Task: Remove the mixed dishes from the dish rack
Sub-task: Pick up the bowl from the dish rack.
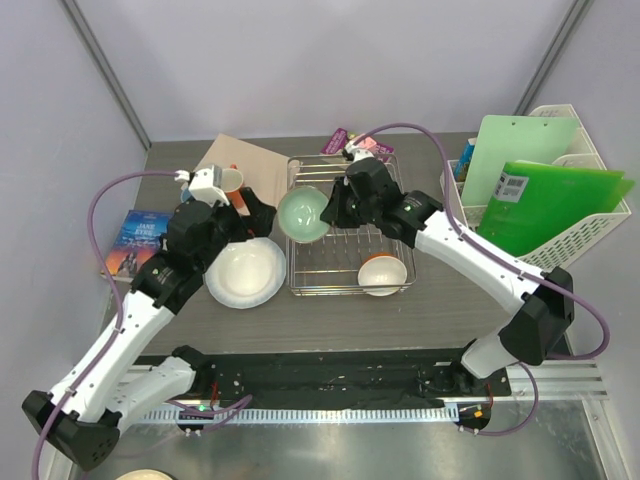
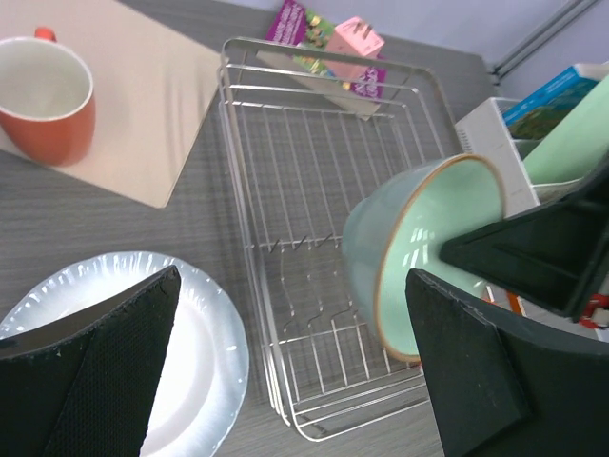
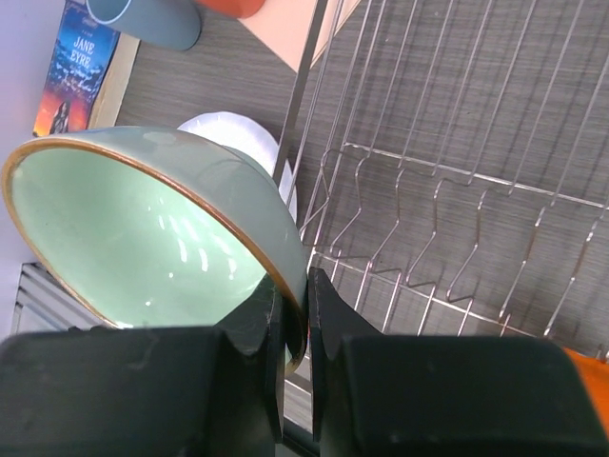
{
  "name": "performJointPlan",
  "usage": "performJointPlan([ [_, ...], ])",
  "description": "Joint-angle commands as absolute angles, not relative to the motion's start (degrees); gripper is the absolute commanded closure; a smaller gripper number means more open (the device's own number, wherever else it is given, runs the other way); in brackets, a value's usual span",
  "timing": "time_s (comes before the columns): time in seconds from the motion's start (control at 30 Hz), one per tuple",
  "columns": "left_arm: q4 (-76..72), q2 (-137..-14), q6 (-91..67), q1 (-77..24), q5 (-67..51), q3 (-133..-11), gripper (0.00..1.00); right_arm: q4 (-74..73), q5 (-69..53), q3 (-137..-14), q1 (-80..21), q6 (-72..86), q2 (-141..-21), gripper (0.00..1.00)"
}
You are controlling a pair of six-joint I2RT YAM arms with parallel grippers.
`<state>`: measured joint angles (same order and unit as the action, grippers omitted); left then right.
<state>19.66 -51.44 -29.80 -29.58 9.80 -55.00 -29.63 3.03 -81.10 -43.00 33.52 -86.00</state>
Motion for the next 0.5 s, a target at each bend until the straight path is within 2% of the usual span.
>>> performJointPlan([
  [0.0,14.9,-51.7,-30.6,-29.9,7.8,-54.8,0.00,-25.4,-2.9,-82.3,-42.7,35.9,-86.7,0.99],
  [0.33,13.5,-55.5,-30.7,-29.9,2.6,-52.9,0.01,-25.8,-6.9,-84.7,-42.8,35.6,-88.3,0.99],
  [0.47,14.1,-57.6,-30.3,-29.9,1.2,-53.6,0.10,-25.8,-7.4,-84.6,-42.8,35.9,-87.9,0.99],
])
